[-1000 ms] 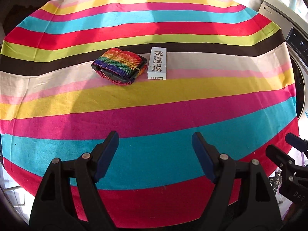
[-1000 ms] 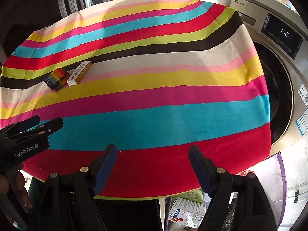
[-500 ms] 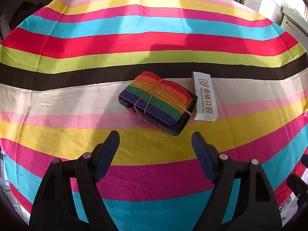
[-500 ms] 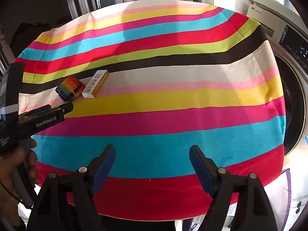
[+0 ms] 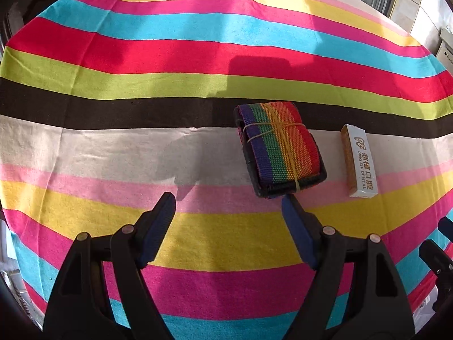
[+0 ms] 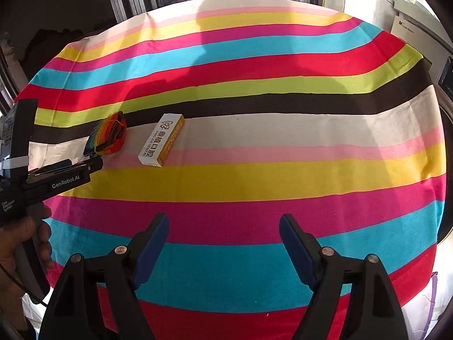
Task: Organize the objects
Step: 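Grasp white DENTAL box with right tool while left tool grasps rainbow strap bundle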
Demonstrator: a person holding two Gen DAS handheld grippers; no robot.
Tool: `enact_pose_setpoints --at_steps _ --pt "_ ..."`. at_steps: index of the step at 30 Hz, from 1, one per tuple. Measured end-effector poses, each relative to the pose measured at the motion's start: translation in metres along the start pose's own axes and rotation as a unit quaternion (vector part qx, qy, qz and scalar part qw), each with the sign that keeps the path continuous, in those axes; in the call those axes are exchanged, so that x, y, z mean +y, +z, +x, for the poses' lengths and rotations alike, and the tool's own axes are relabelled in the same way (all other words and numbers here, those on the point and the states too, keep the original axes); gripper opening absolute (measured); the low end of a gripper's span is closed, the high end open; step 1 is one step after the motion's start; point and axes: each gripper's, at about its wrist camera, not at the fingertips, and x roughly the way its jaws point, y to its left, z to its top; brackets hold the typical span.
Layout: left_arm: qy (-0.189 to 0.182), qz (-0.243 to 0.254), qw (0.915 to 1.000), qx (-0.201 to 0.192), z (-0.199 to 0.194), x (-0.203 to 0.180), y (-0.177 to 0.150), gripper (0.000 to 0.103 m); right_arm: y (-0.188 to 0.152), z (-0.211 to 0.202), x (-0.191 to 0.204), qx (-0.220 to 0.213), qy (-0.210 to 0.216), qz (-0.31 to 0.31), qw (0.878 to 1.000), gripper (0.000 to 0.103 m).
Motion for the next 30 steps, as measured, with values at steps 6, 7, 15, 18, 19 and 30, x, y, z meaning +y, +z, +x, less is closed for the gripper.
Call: enact_pose_setpoints --at_steps 6,7,15,18,19,30 --pt "-0.062 -0.014 0.9979 -0.008 -0.011 -0.010 0.009 0.092 0.023 0.019 0.034 -0.004 0.010 -0.024 1.000 0.081" --pt "-0.061 -0.015 0.9980 -0.006 -0.007 -0.012 0.013 0.092 0.025 0.020 0.037 -0.005 0.011 -0.026 1.000 0.081" --pt "-0.042 -0.020 0.9987 0.021 0.029 -0.020 0.038 0.091 0.038 0.036 0.051 0.003 0.001 -0.032 0.999 0.081" --pt "-0.071 0.000 0.9973 0.019 0.031 -0.021 0.038 0.071 0.042 0.043 0.056 0.008 -0.001 -0.036 0.999 0.081" --pt "-0.070 0.008 0.9973 0.020 0.030 -0.022 0.038 0.067 0.044 0.045 0.058 0.009 -0.001 -0.035 0.999 0.081" --pt "-0.030 0.009 0.9994 0.017 0.027 -0.001 0.039 0.067 0.065 0.079 0.079 0.004 -0.026 -0.045 0.999 0.081"
